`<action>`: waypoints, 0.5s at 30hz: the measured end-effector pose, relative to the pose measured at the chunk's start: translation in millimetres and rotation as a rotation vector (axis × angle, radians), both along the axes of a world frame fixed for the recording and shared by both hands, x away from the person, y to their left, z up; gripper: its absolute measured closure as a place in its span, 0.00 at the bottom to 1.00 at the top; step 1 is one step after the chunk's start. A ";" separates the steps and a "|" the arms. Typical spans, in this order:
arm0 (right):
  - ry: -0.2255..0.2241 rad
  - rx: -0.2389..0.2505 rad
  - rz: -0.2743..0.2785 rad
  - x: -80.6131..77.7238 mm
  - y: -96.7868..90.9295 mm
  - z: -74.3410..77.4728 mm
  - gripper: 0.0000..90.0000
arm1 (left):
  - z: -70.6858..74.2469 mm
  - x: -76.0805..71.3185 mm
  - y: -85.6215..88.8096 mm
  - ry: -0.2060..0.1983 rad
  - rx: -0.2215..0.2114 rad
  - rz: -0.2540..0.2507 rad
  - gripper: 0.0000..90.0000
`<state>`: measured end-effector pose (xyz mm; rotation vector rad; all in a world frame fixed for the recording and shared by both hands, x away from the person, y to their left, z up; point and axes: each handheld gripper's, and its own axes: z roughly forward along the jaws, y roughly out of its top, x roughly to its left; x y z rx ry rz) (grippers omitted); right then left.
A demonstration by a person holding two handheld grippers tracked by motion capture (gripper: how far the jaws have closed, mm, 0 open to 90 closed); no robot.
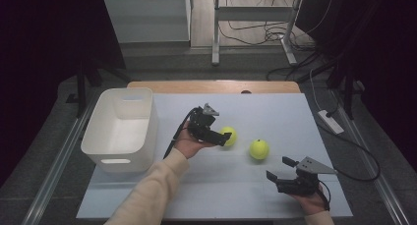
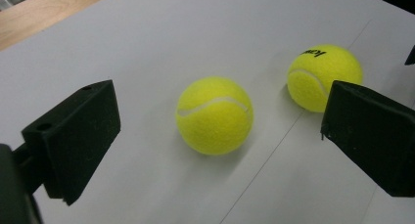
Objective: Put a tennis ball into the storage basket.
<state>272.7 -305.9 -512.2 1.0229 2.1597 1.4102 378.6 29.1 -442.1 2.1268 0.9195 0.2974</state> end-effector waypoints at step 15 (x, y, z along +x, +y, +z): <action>0.002 0.002 0.001 0.5 -0.1 -0.3 0.15 | -6.8 11.7 -8.5 0.037 0.010 -0.003 0.02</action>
